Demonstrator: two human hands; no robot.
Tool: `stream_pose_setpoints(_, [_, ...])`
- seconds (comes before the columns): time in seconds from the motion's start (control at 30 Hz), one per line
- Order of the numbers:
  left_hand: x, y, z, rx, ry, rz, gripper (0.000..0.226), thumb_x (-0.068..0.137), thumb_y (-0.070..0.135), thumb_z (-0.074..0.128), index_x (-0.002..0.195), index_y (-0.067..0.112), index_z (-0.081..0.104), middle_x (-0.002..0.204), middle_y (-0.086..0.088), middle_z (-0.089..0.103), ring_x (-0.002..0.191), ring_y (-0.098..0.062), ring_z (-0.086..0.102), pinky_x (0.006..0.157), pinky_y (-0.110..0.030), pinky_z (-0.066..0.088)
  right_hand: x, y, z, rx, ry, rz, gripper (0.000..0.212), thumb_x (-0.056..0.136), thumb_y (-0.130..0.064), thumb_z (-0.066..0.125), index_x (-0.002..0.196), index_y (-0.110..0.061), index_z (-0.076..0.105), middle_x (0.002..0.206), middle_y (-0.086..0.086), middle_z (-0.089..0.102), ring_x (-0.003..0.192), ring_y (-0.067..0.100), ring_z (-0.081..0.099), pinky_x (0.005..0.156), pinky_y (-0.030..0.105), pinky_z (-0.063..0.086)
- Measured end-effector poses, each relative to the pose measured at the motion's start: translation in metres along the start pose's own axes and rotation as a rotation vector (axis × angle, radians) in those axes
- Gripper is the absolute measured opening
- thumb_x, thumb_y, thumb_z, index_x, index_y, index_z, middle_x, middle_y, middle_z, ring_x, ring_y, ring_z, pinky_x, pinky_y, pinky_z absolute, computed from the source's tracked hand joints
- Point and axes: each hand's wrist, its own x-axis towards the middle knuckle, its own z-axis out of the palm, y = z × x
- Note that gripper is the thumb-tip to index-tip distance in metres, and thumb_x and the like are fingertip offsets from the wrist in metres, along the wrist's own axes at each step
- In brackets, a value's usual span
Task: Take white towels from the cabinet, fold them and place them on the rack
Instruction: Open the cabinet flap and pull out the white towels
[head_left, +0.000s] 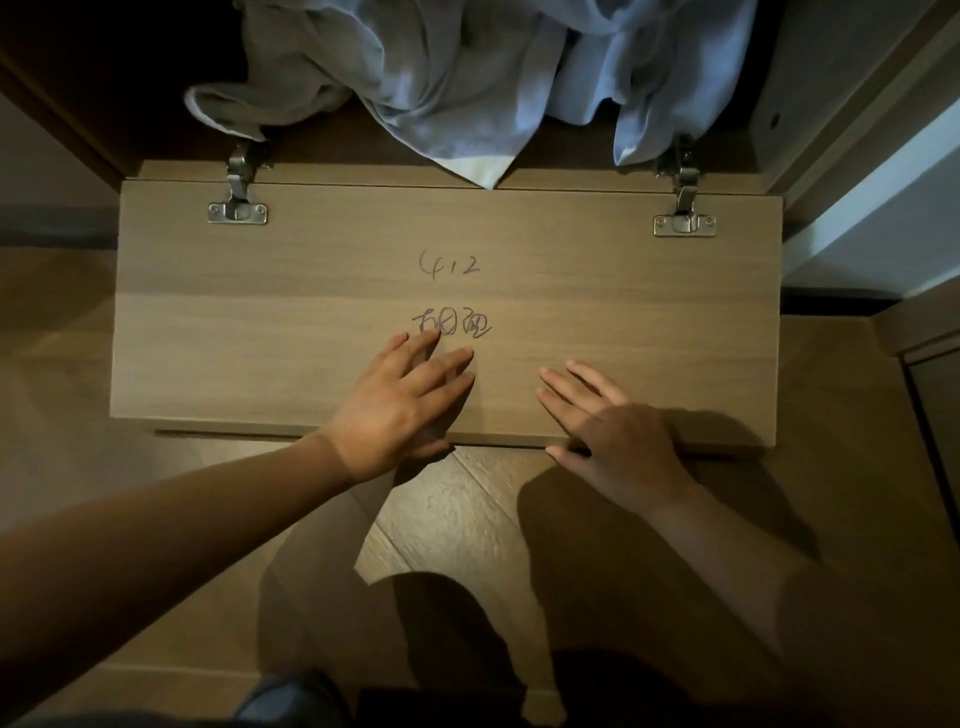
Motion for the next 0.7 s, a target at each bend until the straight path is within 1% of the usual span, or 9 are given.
stream_pose_setpoints(0.07, [0.0,-0.001,0.005,-0.002,0.002,-0.005,0.08,0.065,0.044,0.085,0.132,0.009,0.059,0.14,-0.016,0.053,0.127,-0.049,0.046,0.103,-0.064,0.037,0.0,0.0,0.003,-0.014,-0.006,0.009,0.068,0.076,-0.035,0.08,0.138,-0.023,0.054,0.149,-0.005,0.045,0.138,0.021,0.041,0.087,0.036,0.053])
stream_pose_setpoints(0.13, [-0.001,-0.003,0.008,-0.014,0.015,-0.005,0.08,0.064,0.043,0.086,0.132,0.01,0.059,0.14,-0.015,0.053,0.128,-0.048,0.046,0.103,-0.063,0.037,0.0,0.0,0.003,0.009,0.009,0.018,0.069,0.073,-0.035,0.082,0.136,-0.023,0.055,0.147,-0.005,0.047,0.136,0.021,0.044,0.087,0.034,0.052])
stream_pose_setpoints(0.37, [0.0,0.001,0.0,-0.031,-0.024,-0.05,0.08,0.065,0.04,0.086,0.133,0.011,0.057,0.142,-0.014,0.051,0.131,-0.047,0.044,0.104,-0.061,0.038,0.001,-0.007,-0.007,0.04,0.01,0.058,0.069,0.071,-0.032,0.084,0.135,-0.023,0.058,0.145,-0.007,0.049,0.137,0.019,0.044,0.094,0.035,0.05])
stream_pose_setpoints(0.47, [0.001,0.008,-0.008,-0.05,-0.059,-0.079,0.077,0.069,0.039,0.084,0.135,0.012,0.056,0.146,-0.012,0.047,0.135,-0.044,0.039,0.109,-0.055,0.037,0.001,-0.015,-0.016,0.072,-0.013,0.082,0.066,0.076,-0.034,0.08,0.136,-0.025,0.055,0.147,-0.008,0.046,0.141,0.017,0.036,0.106,0.039,0.042])
stream_pose_setpoints(0.53, [0.004,0.008,-0.016,-0.103,-0.049,-0.092,0.065,0.078,0.044,0.075,0.134,0.016,0.057,0.148,-0.008,0.045,0.139,-0.036,0.036,0.112,-0.046,0.035,0.005,-0.017,-0.025,0.161,-0.04,0.125,0.066,0.083,-0.038,0.073,0.142,-0.027,0.048,0.151,-0.011,0.039,0.145,0.012,0.028,0.115,0.04,0.034])
stream_pose_setpoints(0.57, [0.005,0.005,-0.021,-0.15,-0.027,-0.099,0.057,0.082,0.045,0.071,0.13,0.017,0.06,0.145,-0.006,0.049,0.136,-0.032,0.041,0.11,-0.04,0.038,0.009,-0.015,-0.032,0.204,-0.047,0.146,0.065,0.087,-0.04,0.069,0.145,-0.029,0.043,0.153,-0.013,0.036,0.145,0.009,0.025,0.117,0.039,0.03])
stream_pose_setpoints(0.6, [0.005,0.003,-0.027,-0.2,0.008,-0.115,0.05,0.083,0.043,0.07,0.125,0.016,0.064,0.138,-0.005,0.056,0.129,-0.029,0.049,0.105,-0.037,0.042,0.015,-0.013,-0.04,0.229,-0.058,0.156,0.062,0.09,-0.041,0.065,0.146,-0.03,0.042,0.154,-0.015,0.034,0.145,0.006,0.025,0.118,0.036,0.027])
stream_pose_setpoints(0.63, [0.005,0.001,-0.033,-0.249,0.055,-0.146,0.045,0.083,0.04,0.072,0.121,0.015,0.067,0.13,-0.004,0.062,0.121,-0.026,0.055,0.099,-0.034,0.045,0.021,-0.011,-0.05,0.241,-0.068,0.154,0.057,0.092,-0.041,0.062,0.145,-0.031,0.043,0.153,-0.015,0.035,0.143,0.005,0.028,0.118,0.032,0.026])
stream_pose_setpoints(0.7, [0.005,-0.004,-0.043,-0.323,0.139,-0.236,0.036,0.083,0.033,0.072,0.115,0.017,0.07,0.119,0.0,0.067,0.111,-0.021,0.061,0.093,-0.029,0.046,0.035,-0.005,-0.069,0.243,-0.053,0.133,0.05,0.093,-0.04,0.062,0.14,-0.028,0.051,0.149,-0.012,0.044,0.138,0.006,0.038,0.114,0.024,0.029])
